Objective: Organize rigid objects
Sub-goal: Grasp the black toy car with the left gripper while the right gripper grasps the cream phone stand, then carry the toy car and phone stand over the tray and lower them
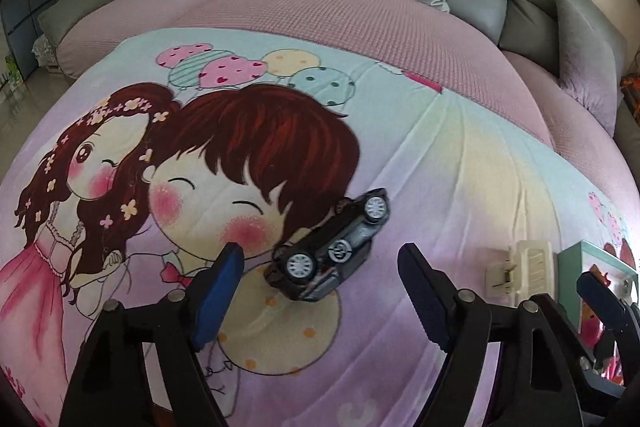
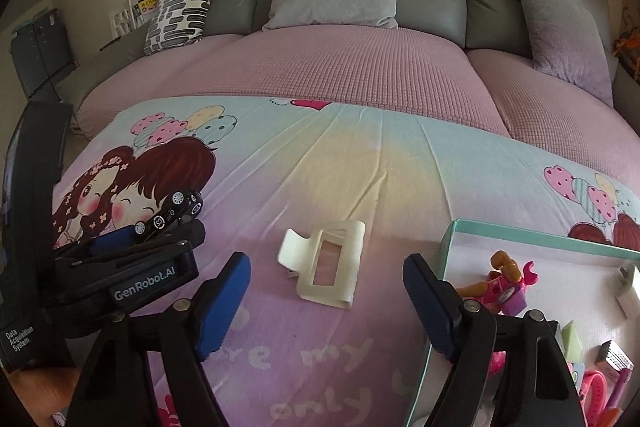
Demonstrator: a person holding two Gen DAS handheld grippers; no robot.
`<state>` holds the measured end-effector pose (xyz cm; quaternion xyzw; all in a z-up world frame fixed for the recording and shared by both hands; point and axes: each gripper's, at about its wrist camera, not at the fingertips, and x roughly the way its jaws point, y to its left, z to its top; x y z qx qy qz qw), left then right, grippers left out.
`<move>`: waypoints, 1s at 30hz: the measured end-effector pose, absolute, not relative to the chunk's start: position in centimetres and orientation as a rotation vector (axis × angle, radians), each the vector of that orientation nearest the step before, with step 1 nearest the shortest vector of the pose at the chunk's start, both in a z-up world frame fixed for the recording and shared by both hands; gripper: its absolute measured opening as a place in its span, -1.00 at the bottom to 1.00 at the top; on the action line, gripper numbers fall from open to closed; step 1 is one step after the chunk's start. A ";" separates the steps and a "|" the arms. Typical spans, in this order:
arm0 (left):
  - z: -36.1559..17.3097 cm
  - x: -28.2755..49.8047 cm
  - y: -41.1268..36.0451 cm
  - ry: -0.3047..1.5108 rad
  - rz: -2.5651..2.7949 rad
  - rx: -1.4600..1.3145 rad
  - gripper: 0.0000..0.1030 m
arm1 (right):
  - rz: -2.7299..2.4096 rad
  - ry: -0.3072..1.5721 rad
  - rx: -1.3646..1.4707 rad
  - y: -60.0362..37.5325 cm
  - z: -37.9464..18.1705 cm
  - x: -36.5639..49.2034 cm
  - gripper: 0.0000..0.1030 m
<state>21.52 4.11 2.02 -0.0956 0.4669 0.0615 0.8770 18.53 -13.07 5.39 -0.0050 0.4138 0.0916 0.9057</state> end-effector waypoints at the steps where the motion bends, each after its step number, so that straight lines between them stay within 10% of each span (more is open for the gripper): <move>1: 2.0 21.5 4.2 0.969 0.131 -0.198 0.56 | 0.192 0.860 -0.005 -13.0 5.2 18.7 0.57; 9: 1.7 21.8 4.0 0.937 0.110 -0.184 0.52 | 0.181 0.884 0.001 -12.7 4.1 19.5 0.34; 14: 1.7 21.8 4.3 0.925 0.111 -0.193 -0.02 | 0.190 0.895 0.027 -12.9 3.8 19.7 -0.01; 30: 4.8 20.3 3.9 0.839 0.091 -0.204 -0.14 | 0.182 0.851 0.077 -14.3 5.8 18.2 -0.02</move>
